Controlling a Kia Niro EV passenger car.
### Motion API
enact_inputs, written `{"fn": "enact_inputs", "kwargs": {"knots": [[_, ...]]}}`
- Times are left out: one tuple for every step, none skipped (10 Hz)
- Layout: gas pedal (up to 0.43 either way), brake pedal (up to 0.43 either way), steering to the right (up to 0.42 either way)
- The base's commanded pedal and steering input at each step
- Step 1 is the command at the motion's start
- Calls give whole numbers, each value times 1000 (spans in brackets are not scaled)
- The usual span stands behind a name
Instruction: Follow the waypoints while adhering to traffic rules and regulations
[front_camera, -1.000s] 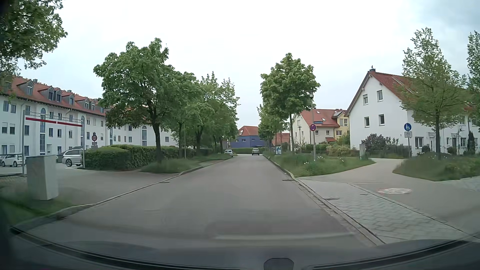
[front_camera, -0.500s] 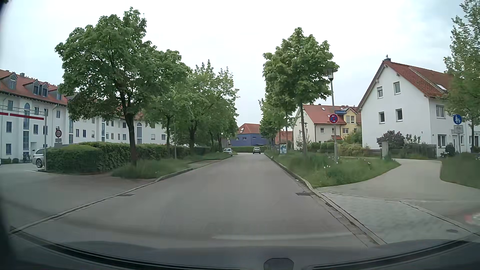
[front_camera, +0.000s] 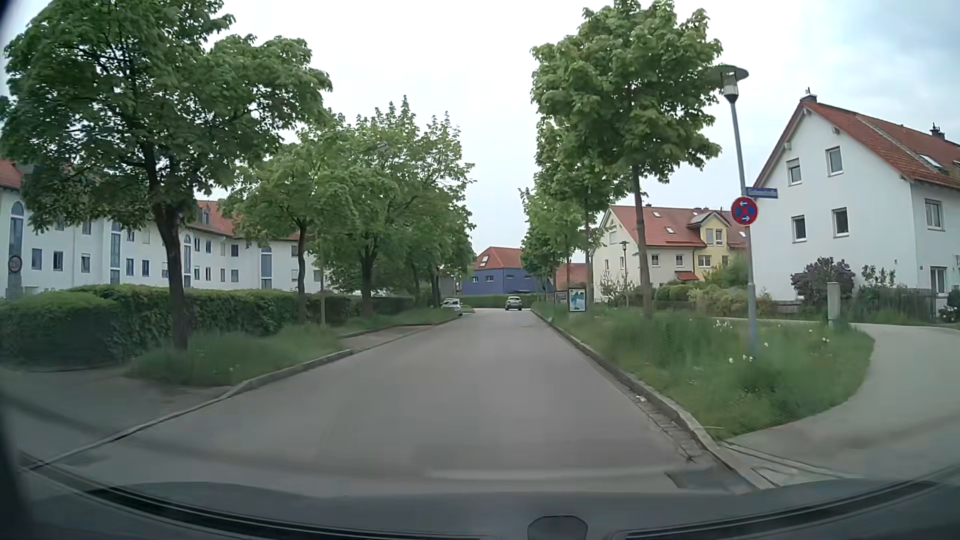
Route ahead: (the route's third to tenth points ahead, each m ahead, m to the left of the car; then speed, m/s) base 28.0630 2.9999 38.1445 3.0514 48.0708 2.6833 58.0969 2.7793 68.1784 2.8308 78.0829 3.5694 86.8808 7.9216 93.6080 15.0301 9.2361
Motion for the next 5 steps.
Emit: {"fn": "enact_inputs", "kwargs": {"knots": [[87,0,-3],[87,0,-2],[87,0,-3],[87,0,-3],[87,0,-2]]}}
